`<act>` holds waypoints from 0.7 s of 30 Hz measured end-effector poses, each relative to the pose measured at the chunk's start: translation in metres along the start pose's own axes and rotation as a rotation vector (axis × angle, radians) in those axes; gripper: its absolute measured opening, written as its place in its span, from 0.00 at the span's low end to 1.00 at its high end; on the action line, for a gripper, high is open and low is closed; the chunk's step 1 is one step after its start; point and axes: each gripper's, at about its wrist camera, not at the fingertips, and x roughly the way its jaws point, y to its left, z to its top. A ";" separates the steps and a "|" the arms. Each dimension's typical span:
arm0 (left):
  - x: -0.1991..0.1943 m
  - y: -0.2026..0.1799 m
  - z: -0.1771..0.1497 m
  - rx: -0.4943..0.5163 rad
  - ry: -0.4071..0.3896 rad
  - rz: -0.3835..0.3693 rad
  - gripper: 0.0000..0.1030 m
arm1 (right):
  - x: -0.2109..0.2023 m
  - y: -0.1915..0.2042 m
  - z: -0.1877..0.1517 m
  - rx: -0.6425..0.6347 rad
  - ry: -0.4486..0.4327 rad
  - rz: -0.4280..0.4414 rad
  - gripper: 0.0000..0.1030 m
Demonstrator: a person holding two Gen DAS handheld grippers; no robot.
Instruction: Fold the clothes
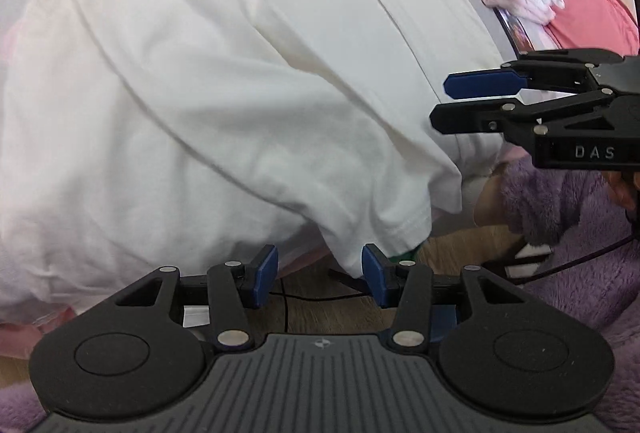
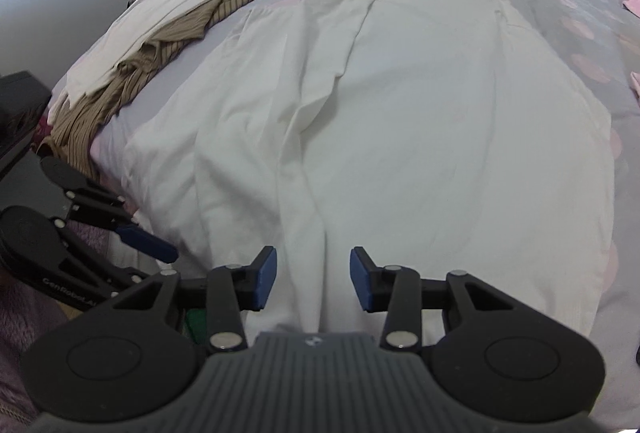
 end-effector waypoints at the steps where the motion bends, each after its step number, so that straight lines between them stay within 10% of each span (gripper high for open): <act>1: 0.000 -0.001 -0.001 0.016 0.008 -0.007 0.43 | 0.001 0.003 -0.002 -0.011 0.010 0.005 0.42; 10: 0.044 -0.011 0.009 0.146 0.085 0.022 0.42 | 0.024 0.006 -0.022 -0.067 0.138 -0.037 0.23; 16: 0.043 -0.004 0.014 0.136 0.075 -0.027 0.07 | 0.028 0.001 -0.024 -0.030 0.153 0.009 0.05; 21: 0.008 0.004 0.013 0.079 0.060 -0.118 0.02 | 0.015 -0.008 -0.019 0.040 0.133 0.071 0.05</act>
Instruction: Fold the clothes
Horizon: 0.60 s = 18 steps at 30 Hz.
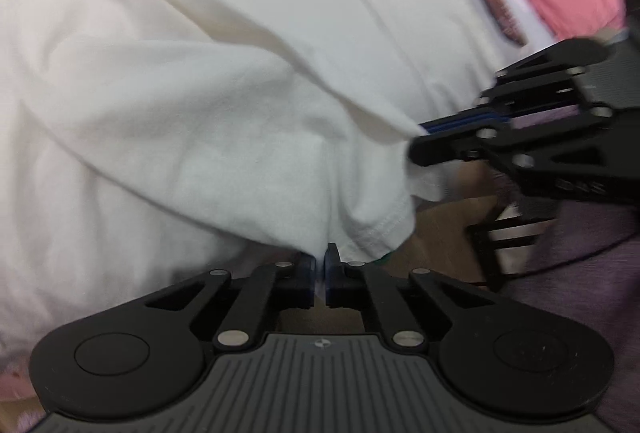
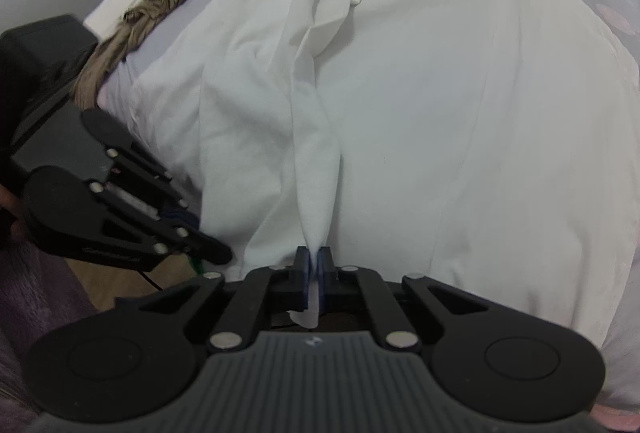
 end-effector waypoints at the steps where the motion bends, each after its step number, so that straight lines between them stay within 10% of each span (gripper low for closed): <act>1: -0.011 0.000 -0.001 -0.009 -0.009 -0.021 0.02 | -0.003 -0.002 0.001 0.020 0.002 0.021 0.05; 9: -0.087 0.015 -0.015 -0.121 -0.068 -0.094 0.01 | -0.015 -0.006 0.007 0.178 0.016 0.284 0.04; 18: -0.102 0.035 -0.049 -0.241 -0.049 -0.012 0.01 | -0.002 0.038 0.015 0.165 0.086 0.489 0.04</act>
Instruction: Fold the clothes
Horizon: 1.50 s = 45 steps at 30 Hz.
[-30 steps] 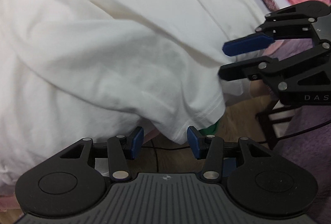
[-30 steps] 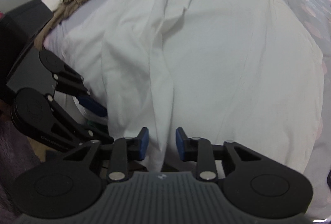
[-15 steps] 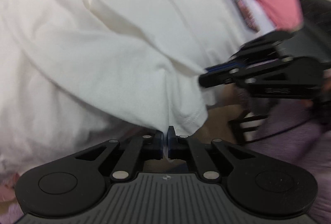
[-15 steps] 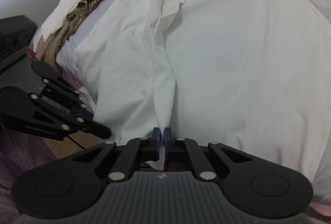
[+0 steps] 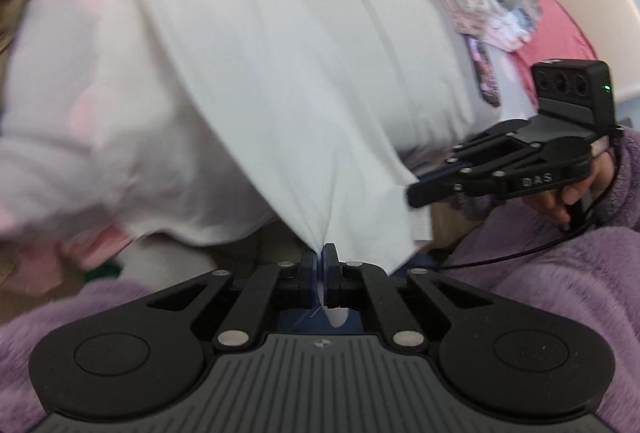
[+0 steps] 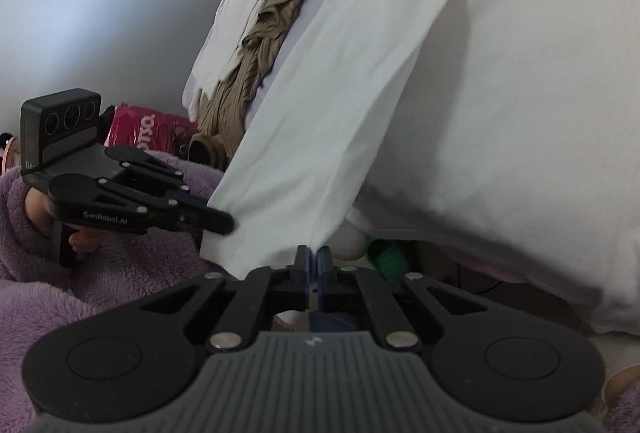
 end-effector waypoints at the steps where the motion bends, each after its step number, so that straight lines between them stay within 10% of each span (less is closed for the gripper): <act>1: -0.002 0.005 -0.002 -0.017 0.003 0.008 0.01 | 0.006 0.003 0.001 -0.005 0.013 0.004 0.04; 24: 0.007 0.073 -0.008 -0.104 0.077 0.186 0.00 | 0.105 0.020 0.029 -0.032 0.179 -0.006 0.04; 35: 0.035 0.111 -0.001 -0.253 0.161 0.288 0.02 | 0.135 0.016 0.027 -0.124 0.230 -0.162 0.07; 45: -0.024 0.091 0.060 -0.167 -0.053 0.226 0.21 | 0.087 0.015 0.050 -0.206 0.105 -0.345 0.09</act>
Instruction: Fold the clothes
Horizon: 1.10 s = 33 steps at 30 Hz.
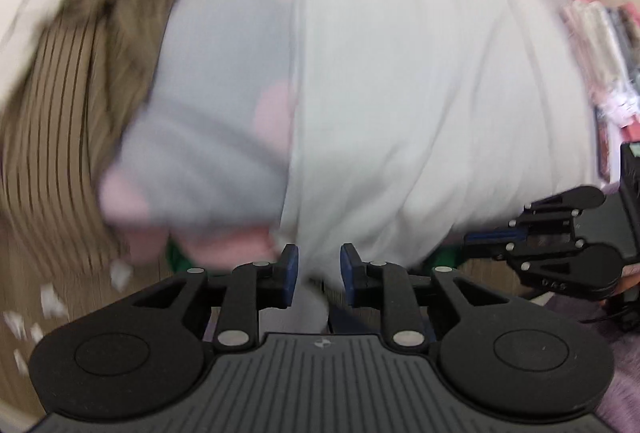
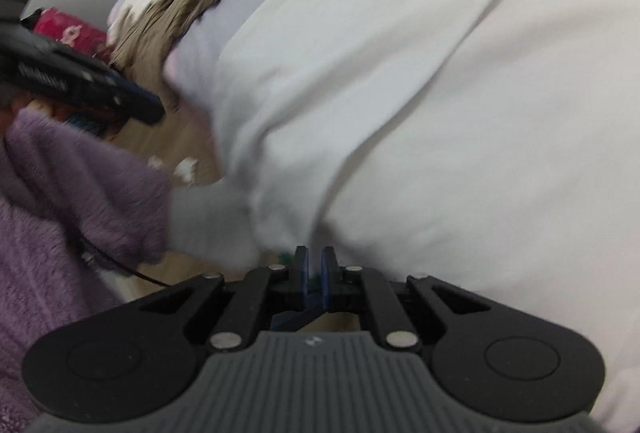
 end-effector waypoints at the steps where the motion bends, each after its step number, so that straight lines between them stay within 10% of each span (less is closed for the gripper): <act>1: -0.004 -0.003 0.012 0.024 -0.030 0.010 0.21 | -0.007 -0.005 0.003 0.011 -0.022 -0.014 0.09; 11: -0.002 0.026 0.145 0.027 -0.340 0.007 0.26 | -0.048 -0.064 0.051 0.115 -0.166 -0.082 0.09; 19: 0.051 0.049 0.197 -0.020 -0.352 -0.051 0.40 | -0.063 -0.122 0.106 0.154 -0.233 -0.140 0.10; 21: 0.061 0.057 0.200 -0.047 -0.355 -0.107 0.37 | -0.062 -0.138 0.120 0.167 -0.249 -0.137 0.10; 23: 0.066 0.061 0.203 -0.037 -0.353 -0.153 0.07 | -0.059 -0.152 0.133 0.182 -0.264 -0.133 0.11; 33: 0.075 0.092 0.206 -0.149 -0.350 -0.211 0.05 | -0.039 -0.186 0.204 0.161 -0.351 -0.179 0.11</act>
